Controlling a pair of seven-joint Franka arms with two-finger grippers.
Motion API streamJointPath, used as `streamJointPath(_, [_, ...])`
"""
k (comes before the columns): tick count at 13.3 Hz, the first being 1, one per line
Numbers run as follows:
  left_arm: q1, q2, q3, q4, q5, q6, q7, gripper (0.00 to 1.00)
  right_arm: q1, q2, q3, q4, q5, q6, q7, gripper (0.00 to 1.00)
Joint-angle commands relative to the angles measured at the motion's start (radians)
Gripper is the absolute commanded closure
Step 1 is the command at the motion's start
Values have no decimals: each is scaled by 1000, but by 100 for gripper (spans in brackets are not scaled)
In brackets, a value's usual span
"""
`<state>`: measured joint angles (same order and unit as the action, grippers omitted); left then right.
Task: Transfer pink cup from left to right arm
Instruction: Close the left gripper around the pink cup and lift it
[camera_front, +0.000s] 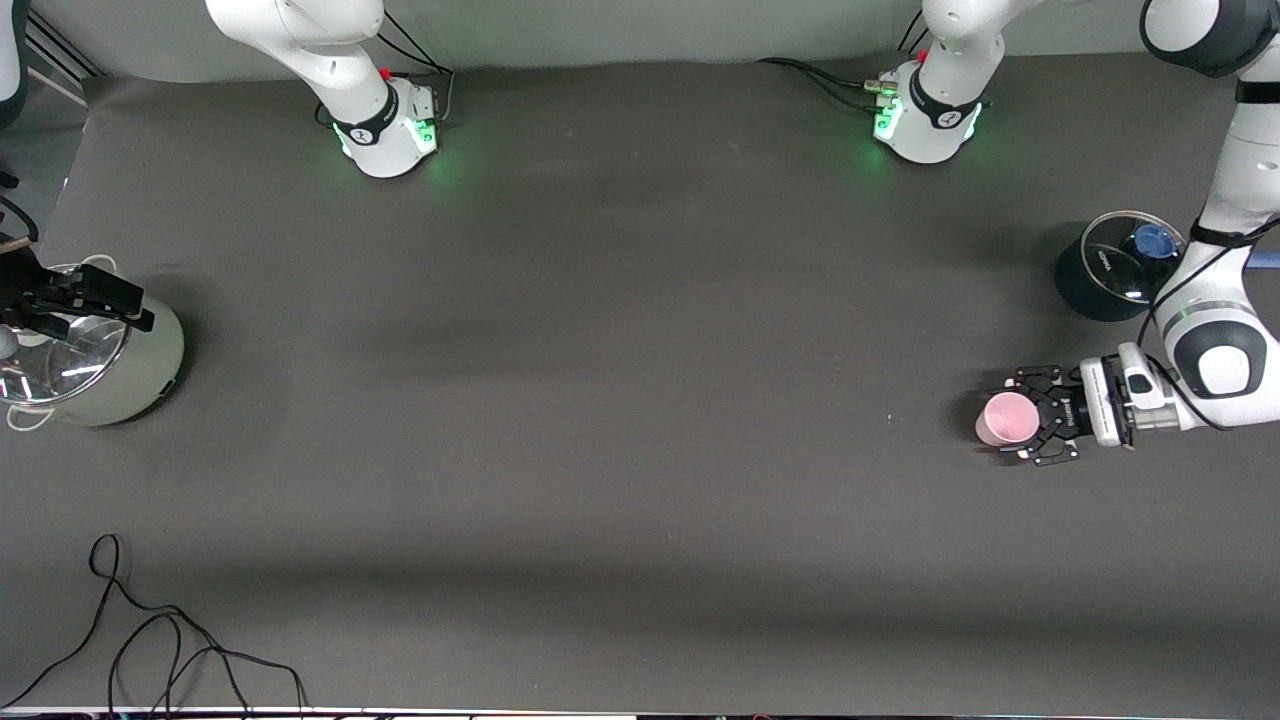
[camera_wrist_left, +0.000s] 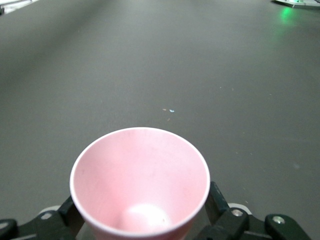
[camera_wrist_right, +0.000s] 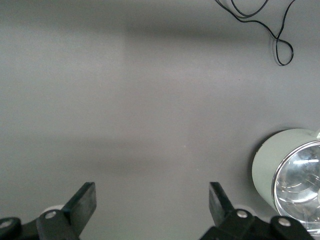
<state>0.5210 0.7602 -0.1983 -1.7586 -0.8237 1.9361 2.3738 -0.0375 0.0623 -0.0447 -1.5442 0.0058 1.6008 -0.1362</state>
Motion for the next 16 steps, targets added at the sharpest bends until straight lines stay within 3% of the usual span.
streamJointPath(1, [-3, 42, 0, 16, -55, -8, 77, 0, 1, 5, -1, 13, -17, -1, -14, 0])
streamJointPath(2, [-3, 47, 0, 17, -55, -8, 79, 4, -1, 5, -1, 13, -17, -1, -16, 0])
streamJointPath(3, [-3, 50, -13, 33, -55, -14, 91, 29, -1, 5, -1, 12, -17, -1, -16, 0])
streamJointPath(4, [-3, 54, -21, 43, -57, -17, 102, 90, -1, 5, -1, 12, -17, -1, -16, 0])
streamJointPath(5, [-3, 54, -27, 44, -58, -13, 104, 100, -1, 5, -1, 12, -17, -1, -16, 0])
streamJointPath(11, [-77, 48, -73, 89, -91, -23, -62, 100, -4, 7, -1, 12, -17, -1, -17, 0])
streamJointPath(14, [-90, 50, -226, 112, -168, 3, -264, 100, -5, 7, -1, 12, -17, -1, -17, 0])
streamJointPath(16, [-188, 47, -245, 154, -285, 59, -335, 100, -7, 7, -1, 12, -17, -1, -17, 0])
